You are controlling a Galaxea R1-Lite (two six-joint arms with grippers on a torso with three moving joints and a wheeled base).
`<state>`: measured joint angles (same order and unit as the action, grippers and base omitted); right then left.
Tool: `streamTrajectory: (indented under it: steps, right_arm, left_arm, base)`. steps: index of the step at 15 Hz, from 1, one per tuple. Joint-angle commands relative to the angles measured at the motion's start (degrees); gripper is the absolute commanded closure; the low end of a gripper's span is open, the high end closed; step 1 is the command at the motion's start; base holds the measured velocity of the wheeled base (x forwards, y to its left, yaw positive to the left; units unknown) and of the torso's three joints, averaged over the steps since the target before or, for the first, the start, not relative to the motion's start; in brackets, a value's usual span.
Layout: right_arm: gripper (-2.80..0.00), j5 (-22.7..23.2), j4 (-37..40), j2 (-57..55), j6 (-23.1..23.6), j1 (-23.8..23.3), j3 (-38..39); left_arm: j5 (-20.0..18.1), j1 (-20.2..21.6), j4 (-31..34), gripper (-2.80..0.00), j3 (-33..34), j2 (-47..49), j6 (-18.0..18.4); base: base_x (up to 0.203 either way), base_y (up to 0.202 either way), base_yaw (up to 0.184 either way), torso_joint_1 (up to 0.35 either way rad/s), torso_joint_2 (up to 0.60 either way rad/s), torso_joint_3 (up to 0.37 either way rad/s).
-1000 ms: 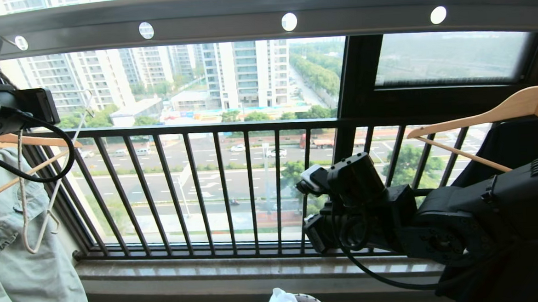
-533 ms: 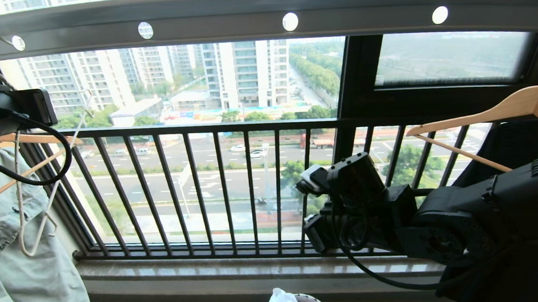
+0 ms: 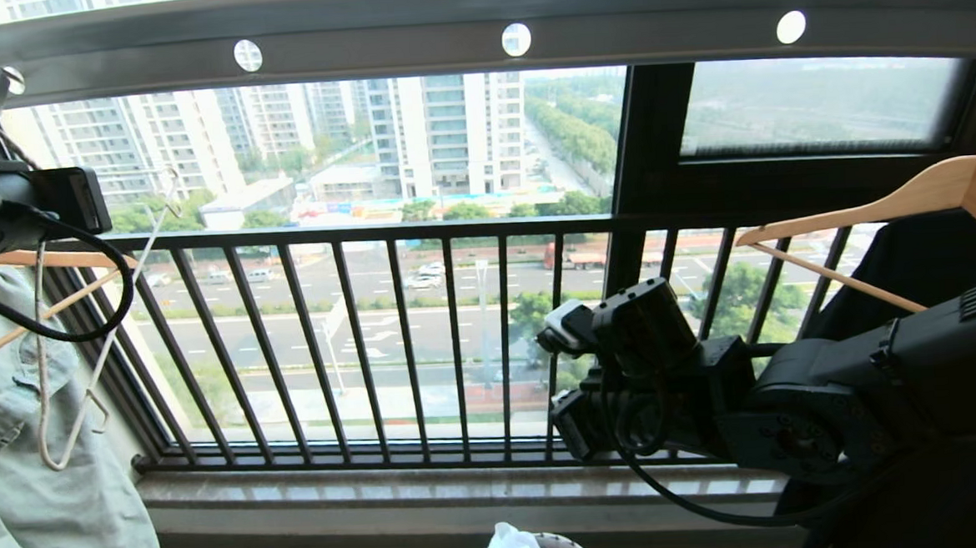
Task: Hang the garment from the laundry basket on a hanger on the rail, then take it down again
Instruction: Hang the clothes rack on the clothesline
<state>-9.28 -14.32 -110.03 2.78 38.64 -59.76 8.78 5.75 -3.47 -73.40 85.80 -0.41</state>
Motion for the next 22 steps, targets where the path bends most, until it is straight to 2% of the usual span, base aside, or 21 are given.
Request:
streamTrajectory:
  steps: [1, 7, 10, 20, 21, 22]
  right_arm:
    - [0.00, 0.0, -0.1, -0.1, 0.0, 0.0, 0.0]
    - [0.00, 0.0, -0.1, -0.1, 0.0, 0.0, 0.0]
    - [0.00, 0.0, -0.1, -0.2, 0.0, 0.0, 0.0]
    - [0.00, 0.0, -0.1, 0.0, 0.0, 0.0, 0.0]
    - [0.00, 0.0, -0.1, 0.0, 0.1, 0.0, 0.0]
    - [0.00, 0.0, -0.1, 0.0, 0.1, 0.0, 0.0]
  left_arm:
    - [0.1, 0.1, 0.0, 0.00, -0.2, 1.0, 0.0]
    - [0.2, 1.0, 0.0, 0.00, -0.1, 2.4, -0.3]
    - [0.1, 1.2, 0.0, 0.00, 0.3, 3.0, -1.5]
    - [0.1, 1.2, 0.0, 0.00, 0.7, 3.5, -1.3]
    - [0.1, 1.2, 0.0, -1.22, 0.6, 3.4, -1.3]
    - [0.1, 1.2, 0.0, -2.80, 0.6, 3.3, -1.3]
  base:
    - [0.000, 0.000, 0.000, 0.000, 0.00, 0.000]
    - [0.000, 0.000, 0.000, 0.000, 0.00, 0.000]
    - [0.000, 0.000, 0.000, 0.000, 0.00, 0.000]
    - [0.000, 0.000, 0.000, 0.000, 0.00, 0.000]
    - [0.000, 0.000, 0.000, 0.000, 0.00, 0.000]
    - [0.000, 0.000, 0.000, 0.000, 0.00, 0.000]
